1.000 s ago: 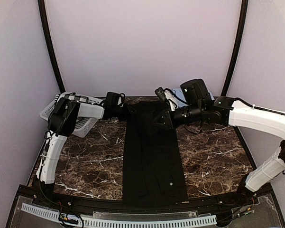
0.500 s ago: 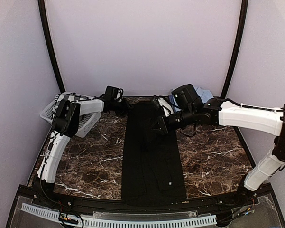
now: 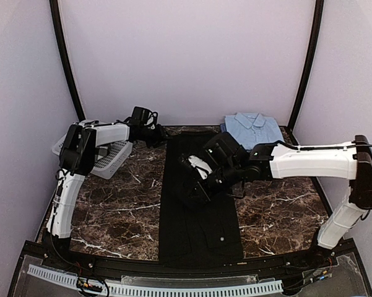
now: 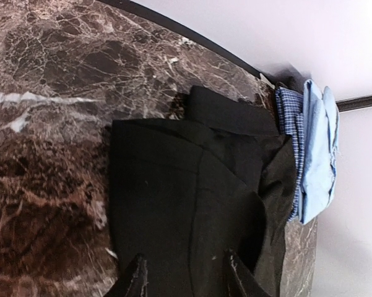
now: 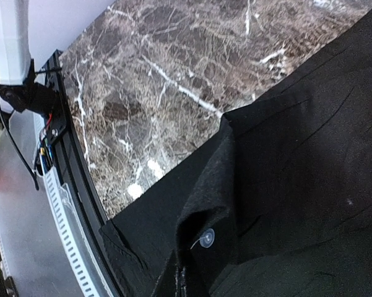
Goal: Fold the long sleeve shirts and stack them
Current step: Fold the sleeve of the rectangle-folded shirt.
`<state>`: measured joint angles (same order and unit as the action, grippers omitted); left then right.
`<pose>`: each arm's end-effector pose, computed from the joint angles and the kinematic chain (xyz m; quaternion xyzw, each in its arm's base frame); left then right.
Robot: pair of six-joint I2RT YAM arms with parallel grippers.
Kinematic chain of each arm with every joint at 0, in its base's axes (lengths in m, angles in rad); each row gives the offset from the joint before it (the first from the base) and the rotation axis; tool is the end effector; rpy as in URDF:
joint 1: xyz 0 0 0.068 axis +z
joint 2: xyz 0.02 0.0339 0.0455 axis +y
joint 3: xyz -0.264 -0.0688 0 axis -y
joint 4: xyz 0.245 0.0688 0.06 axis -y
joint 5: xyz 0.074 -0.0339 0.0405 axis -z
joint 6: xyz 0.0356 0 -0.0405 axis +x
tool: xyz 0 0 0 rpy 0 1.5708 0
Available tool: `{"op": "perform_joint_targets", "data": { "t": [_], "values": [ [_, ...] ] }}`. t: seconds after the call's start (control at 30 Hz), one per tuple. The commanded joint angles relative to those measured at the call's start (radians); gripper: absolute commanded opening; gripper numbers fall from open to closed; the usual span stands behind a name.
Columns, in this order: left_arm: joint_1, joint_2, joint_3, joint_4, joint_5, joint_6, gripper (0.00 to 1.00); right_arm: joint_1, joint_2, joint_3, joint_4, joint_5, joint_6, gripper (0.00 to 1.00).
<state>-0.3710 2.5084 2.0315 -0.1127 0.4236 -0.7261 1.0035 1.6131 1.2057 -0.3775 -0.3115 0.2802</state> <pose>0.5227 -0.2190 0.1514 -0.0548 0.8663 -0.3984 0.2964 0.1822 0.3063 0.2590 -0.3785 0.8326 0.3412 0.2172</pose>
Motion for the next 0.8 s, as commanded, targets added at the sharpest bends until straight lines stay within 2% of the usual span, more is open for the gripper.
{"op": "perform_joint_targets", "data": {
  "t": [0.0,0.23,0.33,0.57,0.77],
  "values": [
    [-0.012,-0.216,-0.121,0.02,0.035,0.024,0.42,0.039,0.04,-0.046,0.004,0.039,-0.017,0.0],
    [-0.028,-0.415,-0.378,0.098,0.042,-0.005,0.43,0.084,0.082,-0.066,0.021,0.064,-0.022,0.0],
    [-0.037,-0.513,-0.538,0.182,0.048,-0.038,0.43,0.091,0.092,-0.078,0.057,0.047,-0.005,0.0],
    [-0.107,-0.698,-0.863,0.275,0.022,-0.076,0.43,0.113,0.115,-0.111,0.13,0.026,0.017,0.0],
    [-0.169,-0.835,-1.077,0.308,0.009,-0.096,0.43,0.132,0.144,-0.147,0.221,0.006,0.049,0.0]
  ]
}}
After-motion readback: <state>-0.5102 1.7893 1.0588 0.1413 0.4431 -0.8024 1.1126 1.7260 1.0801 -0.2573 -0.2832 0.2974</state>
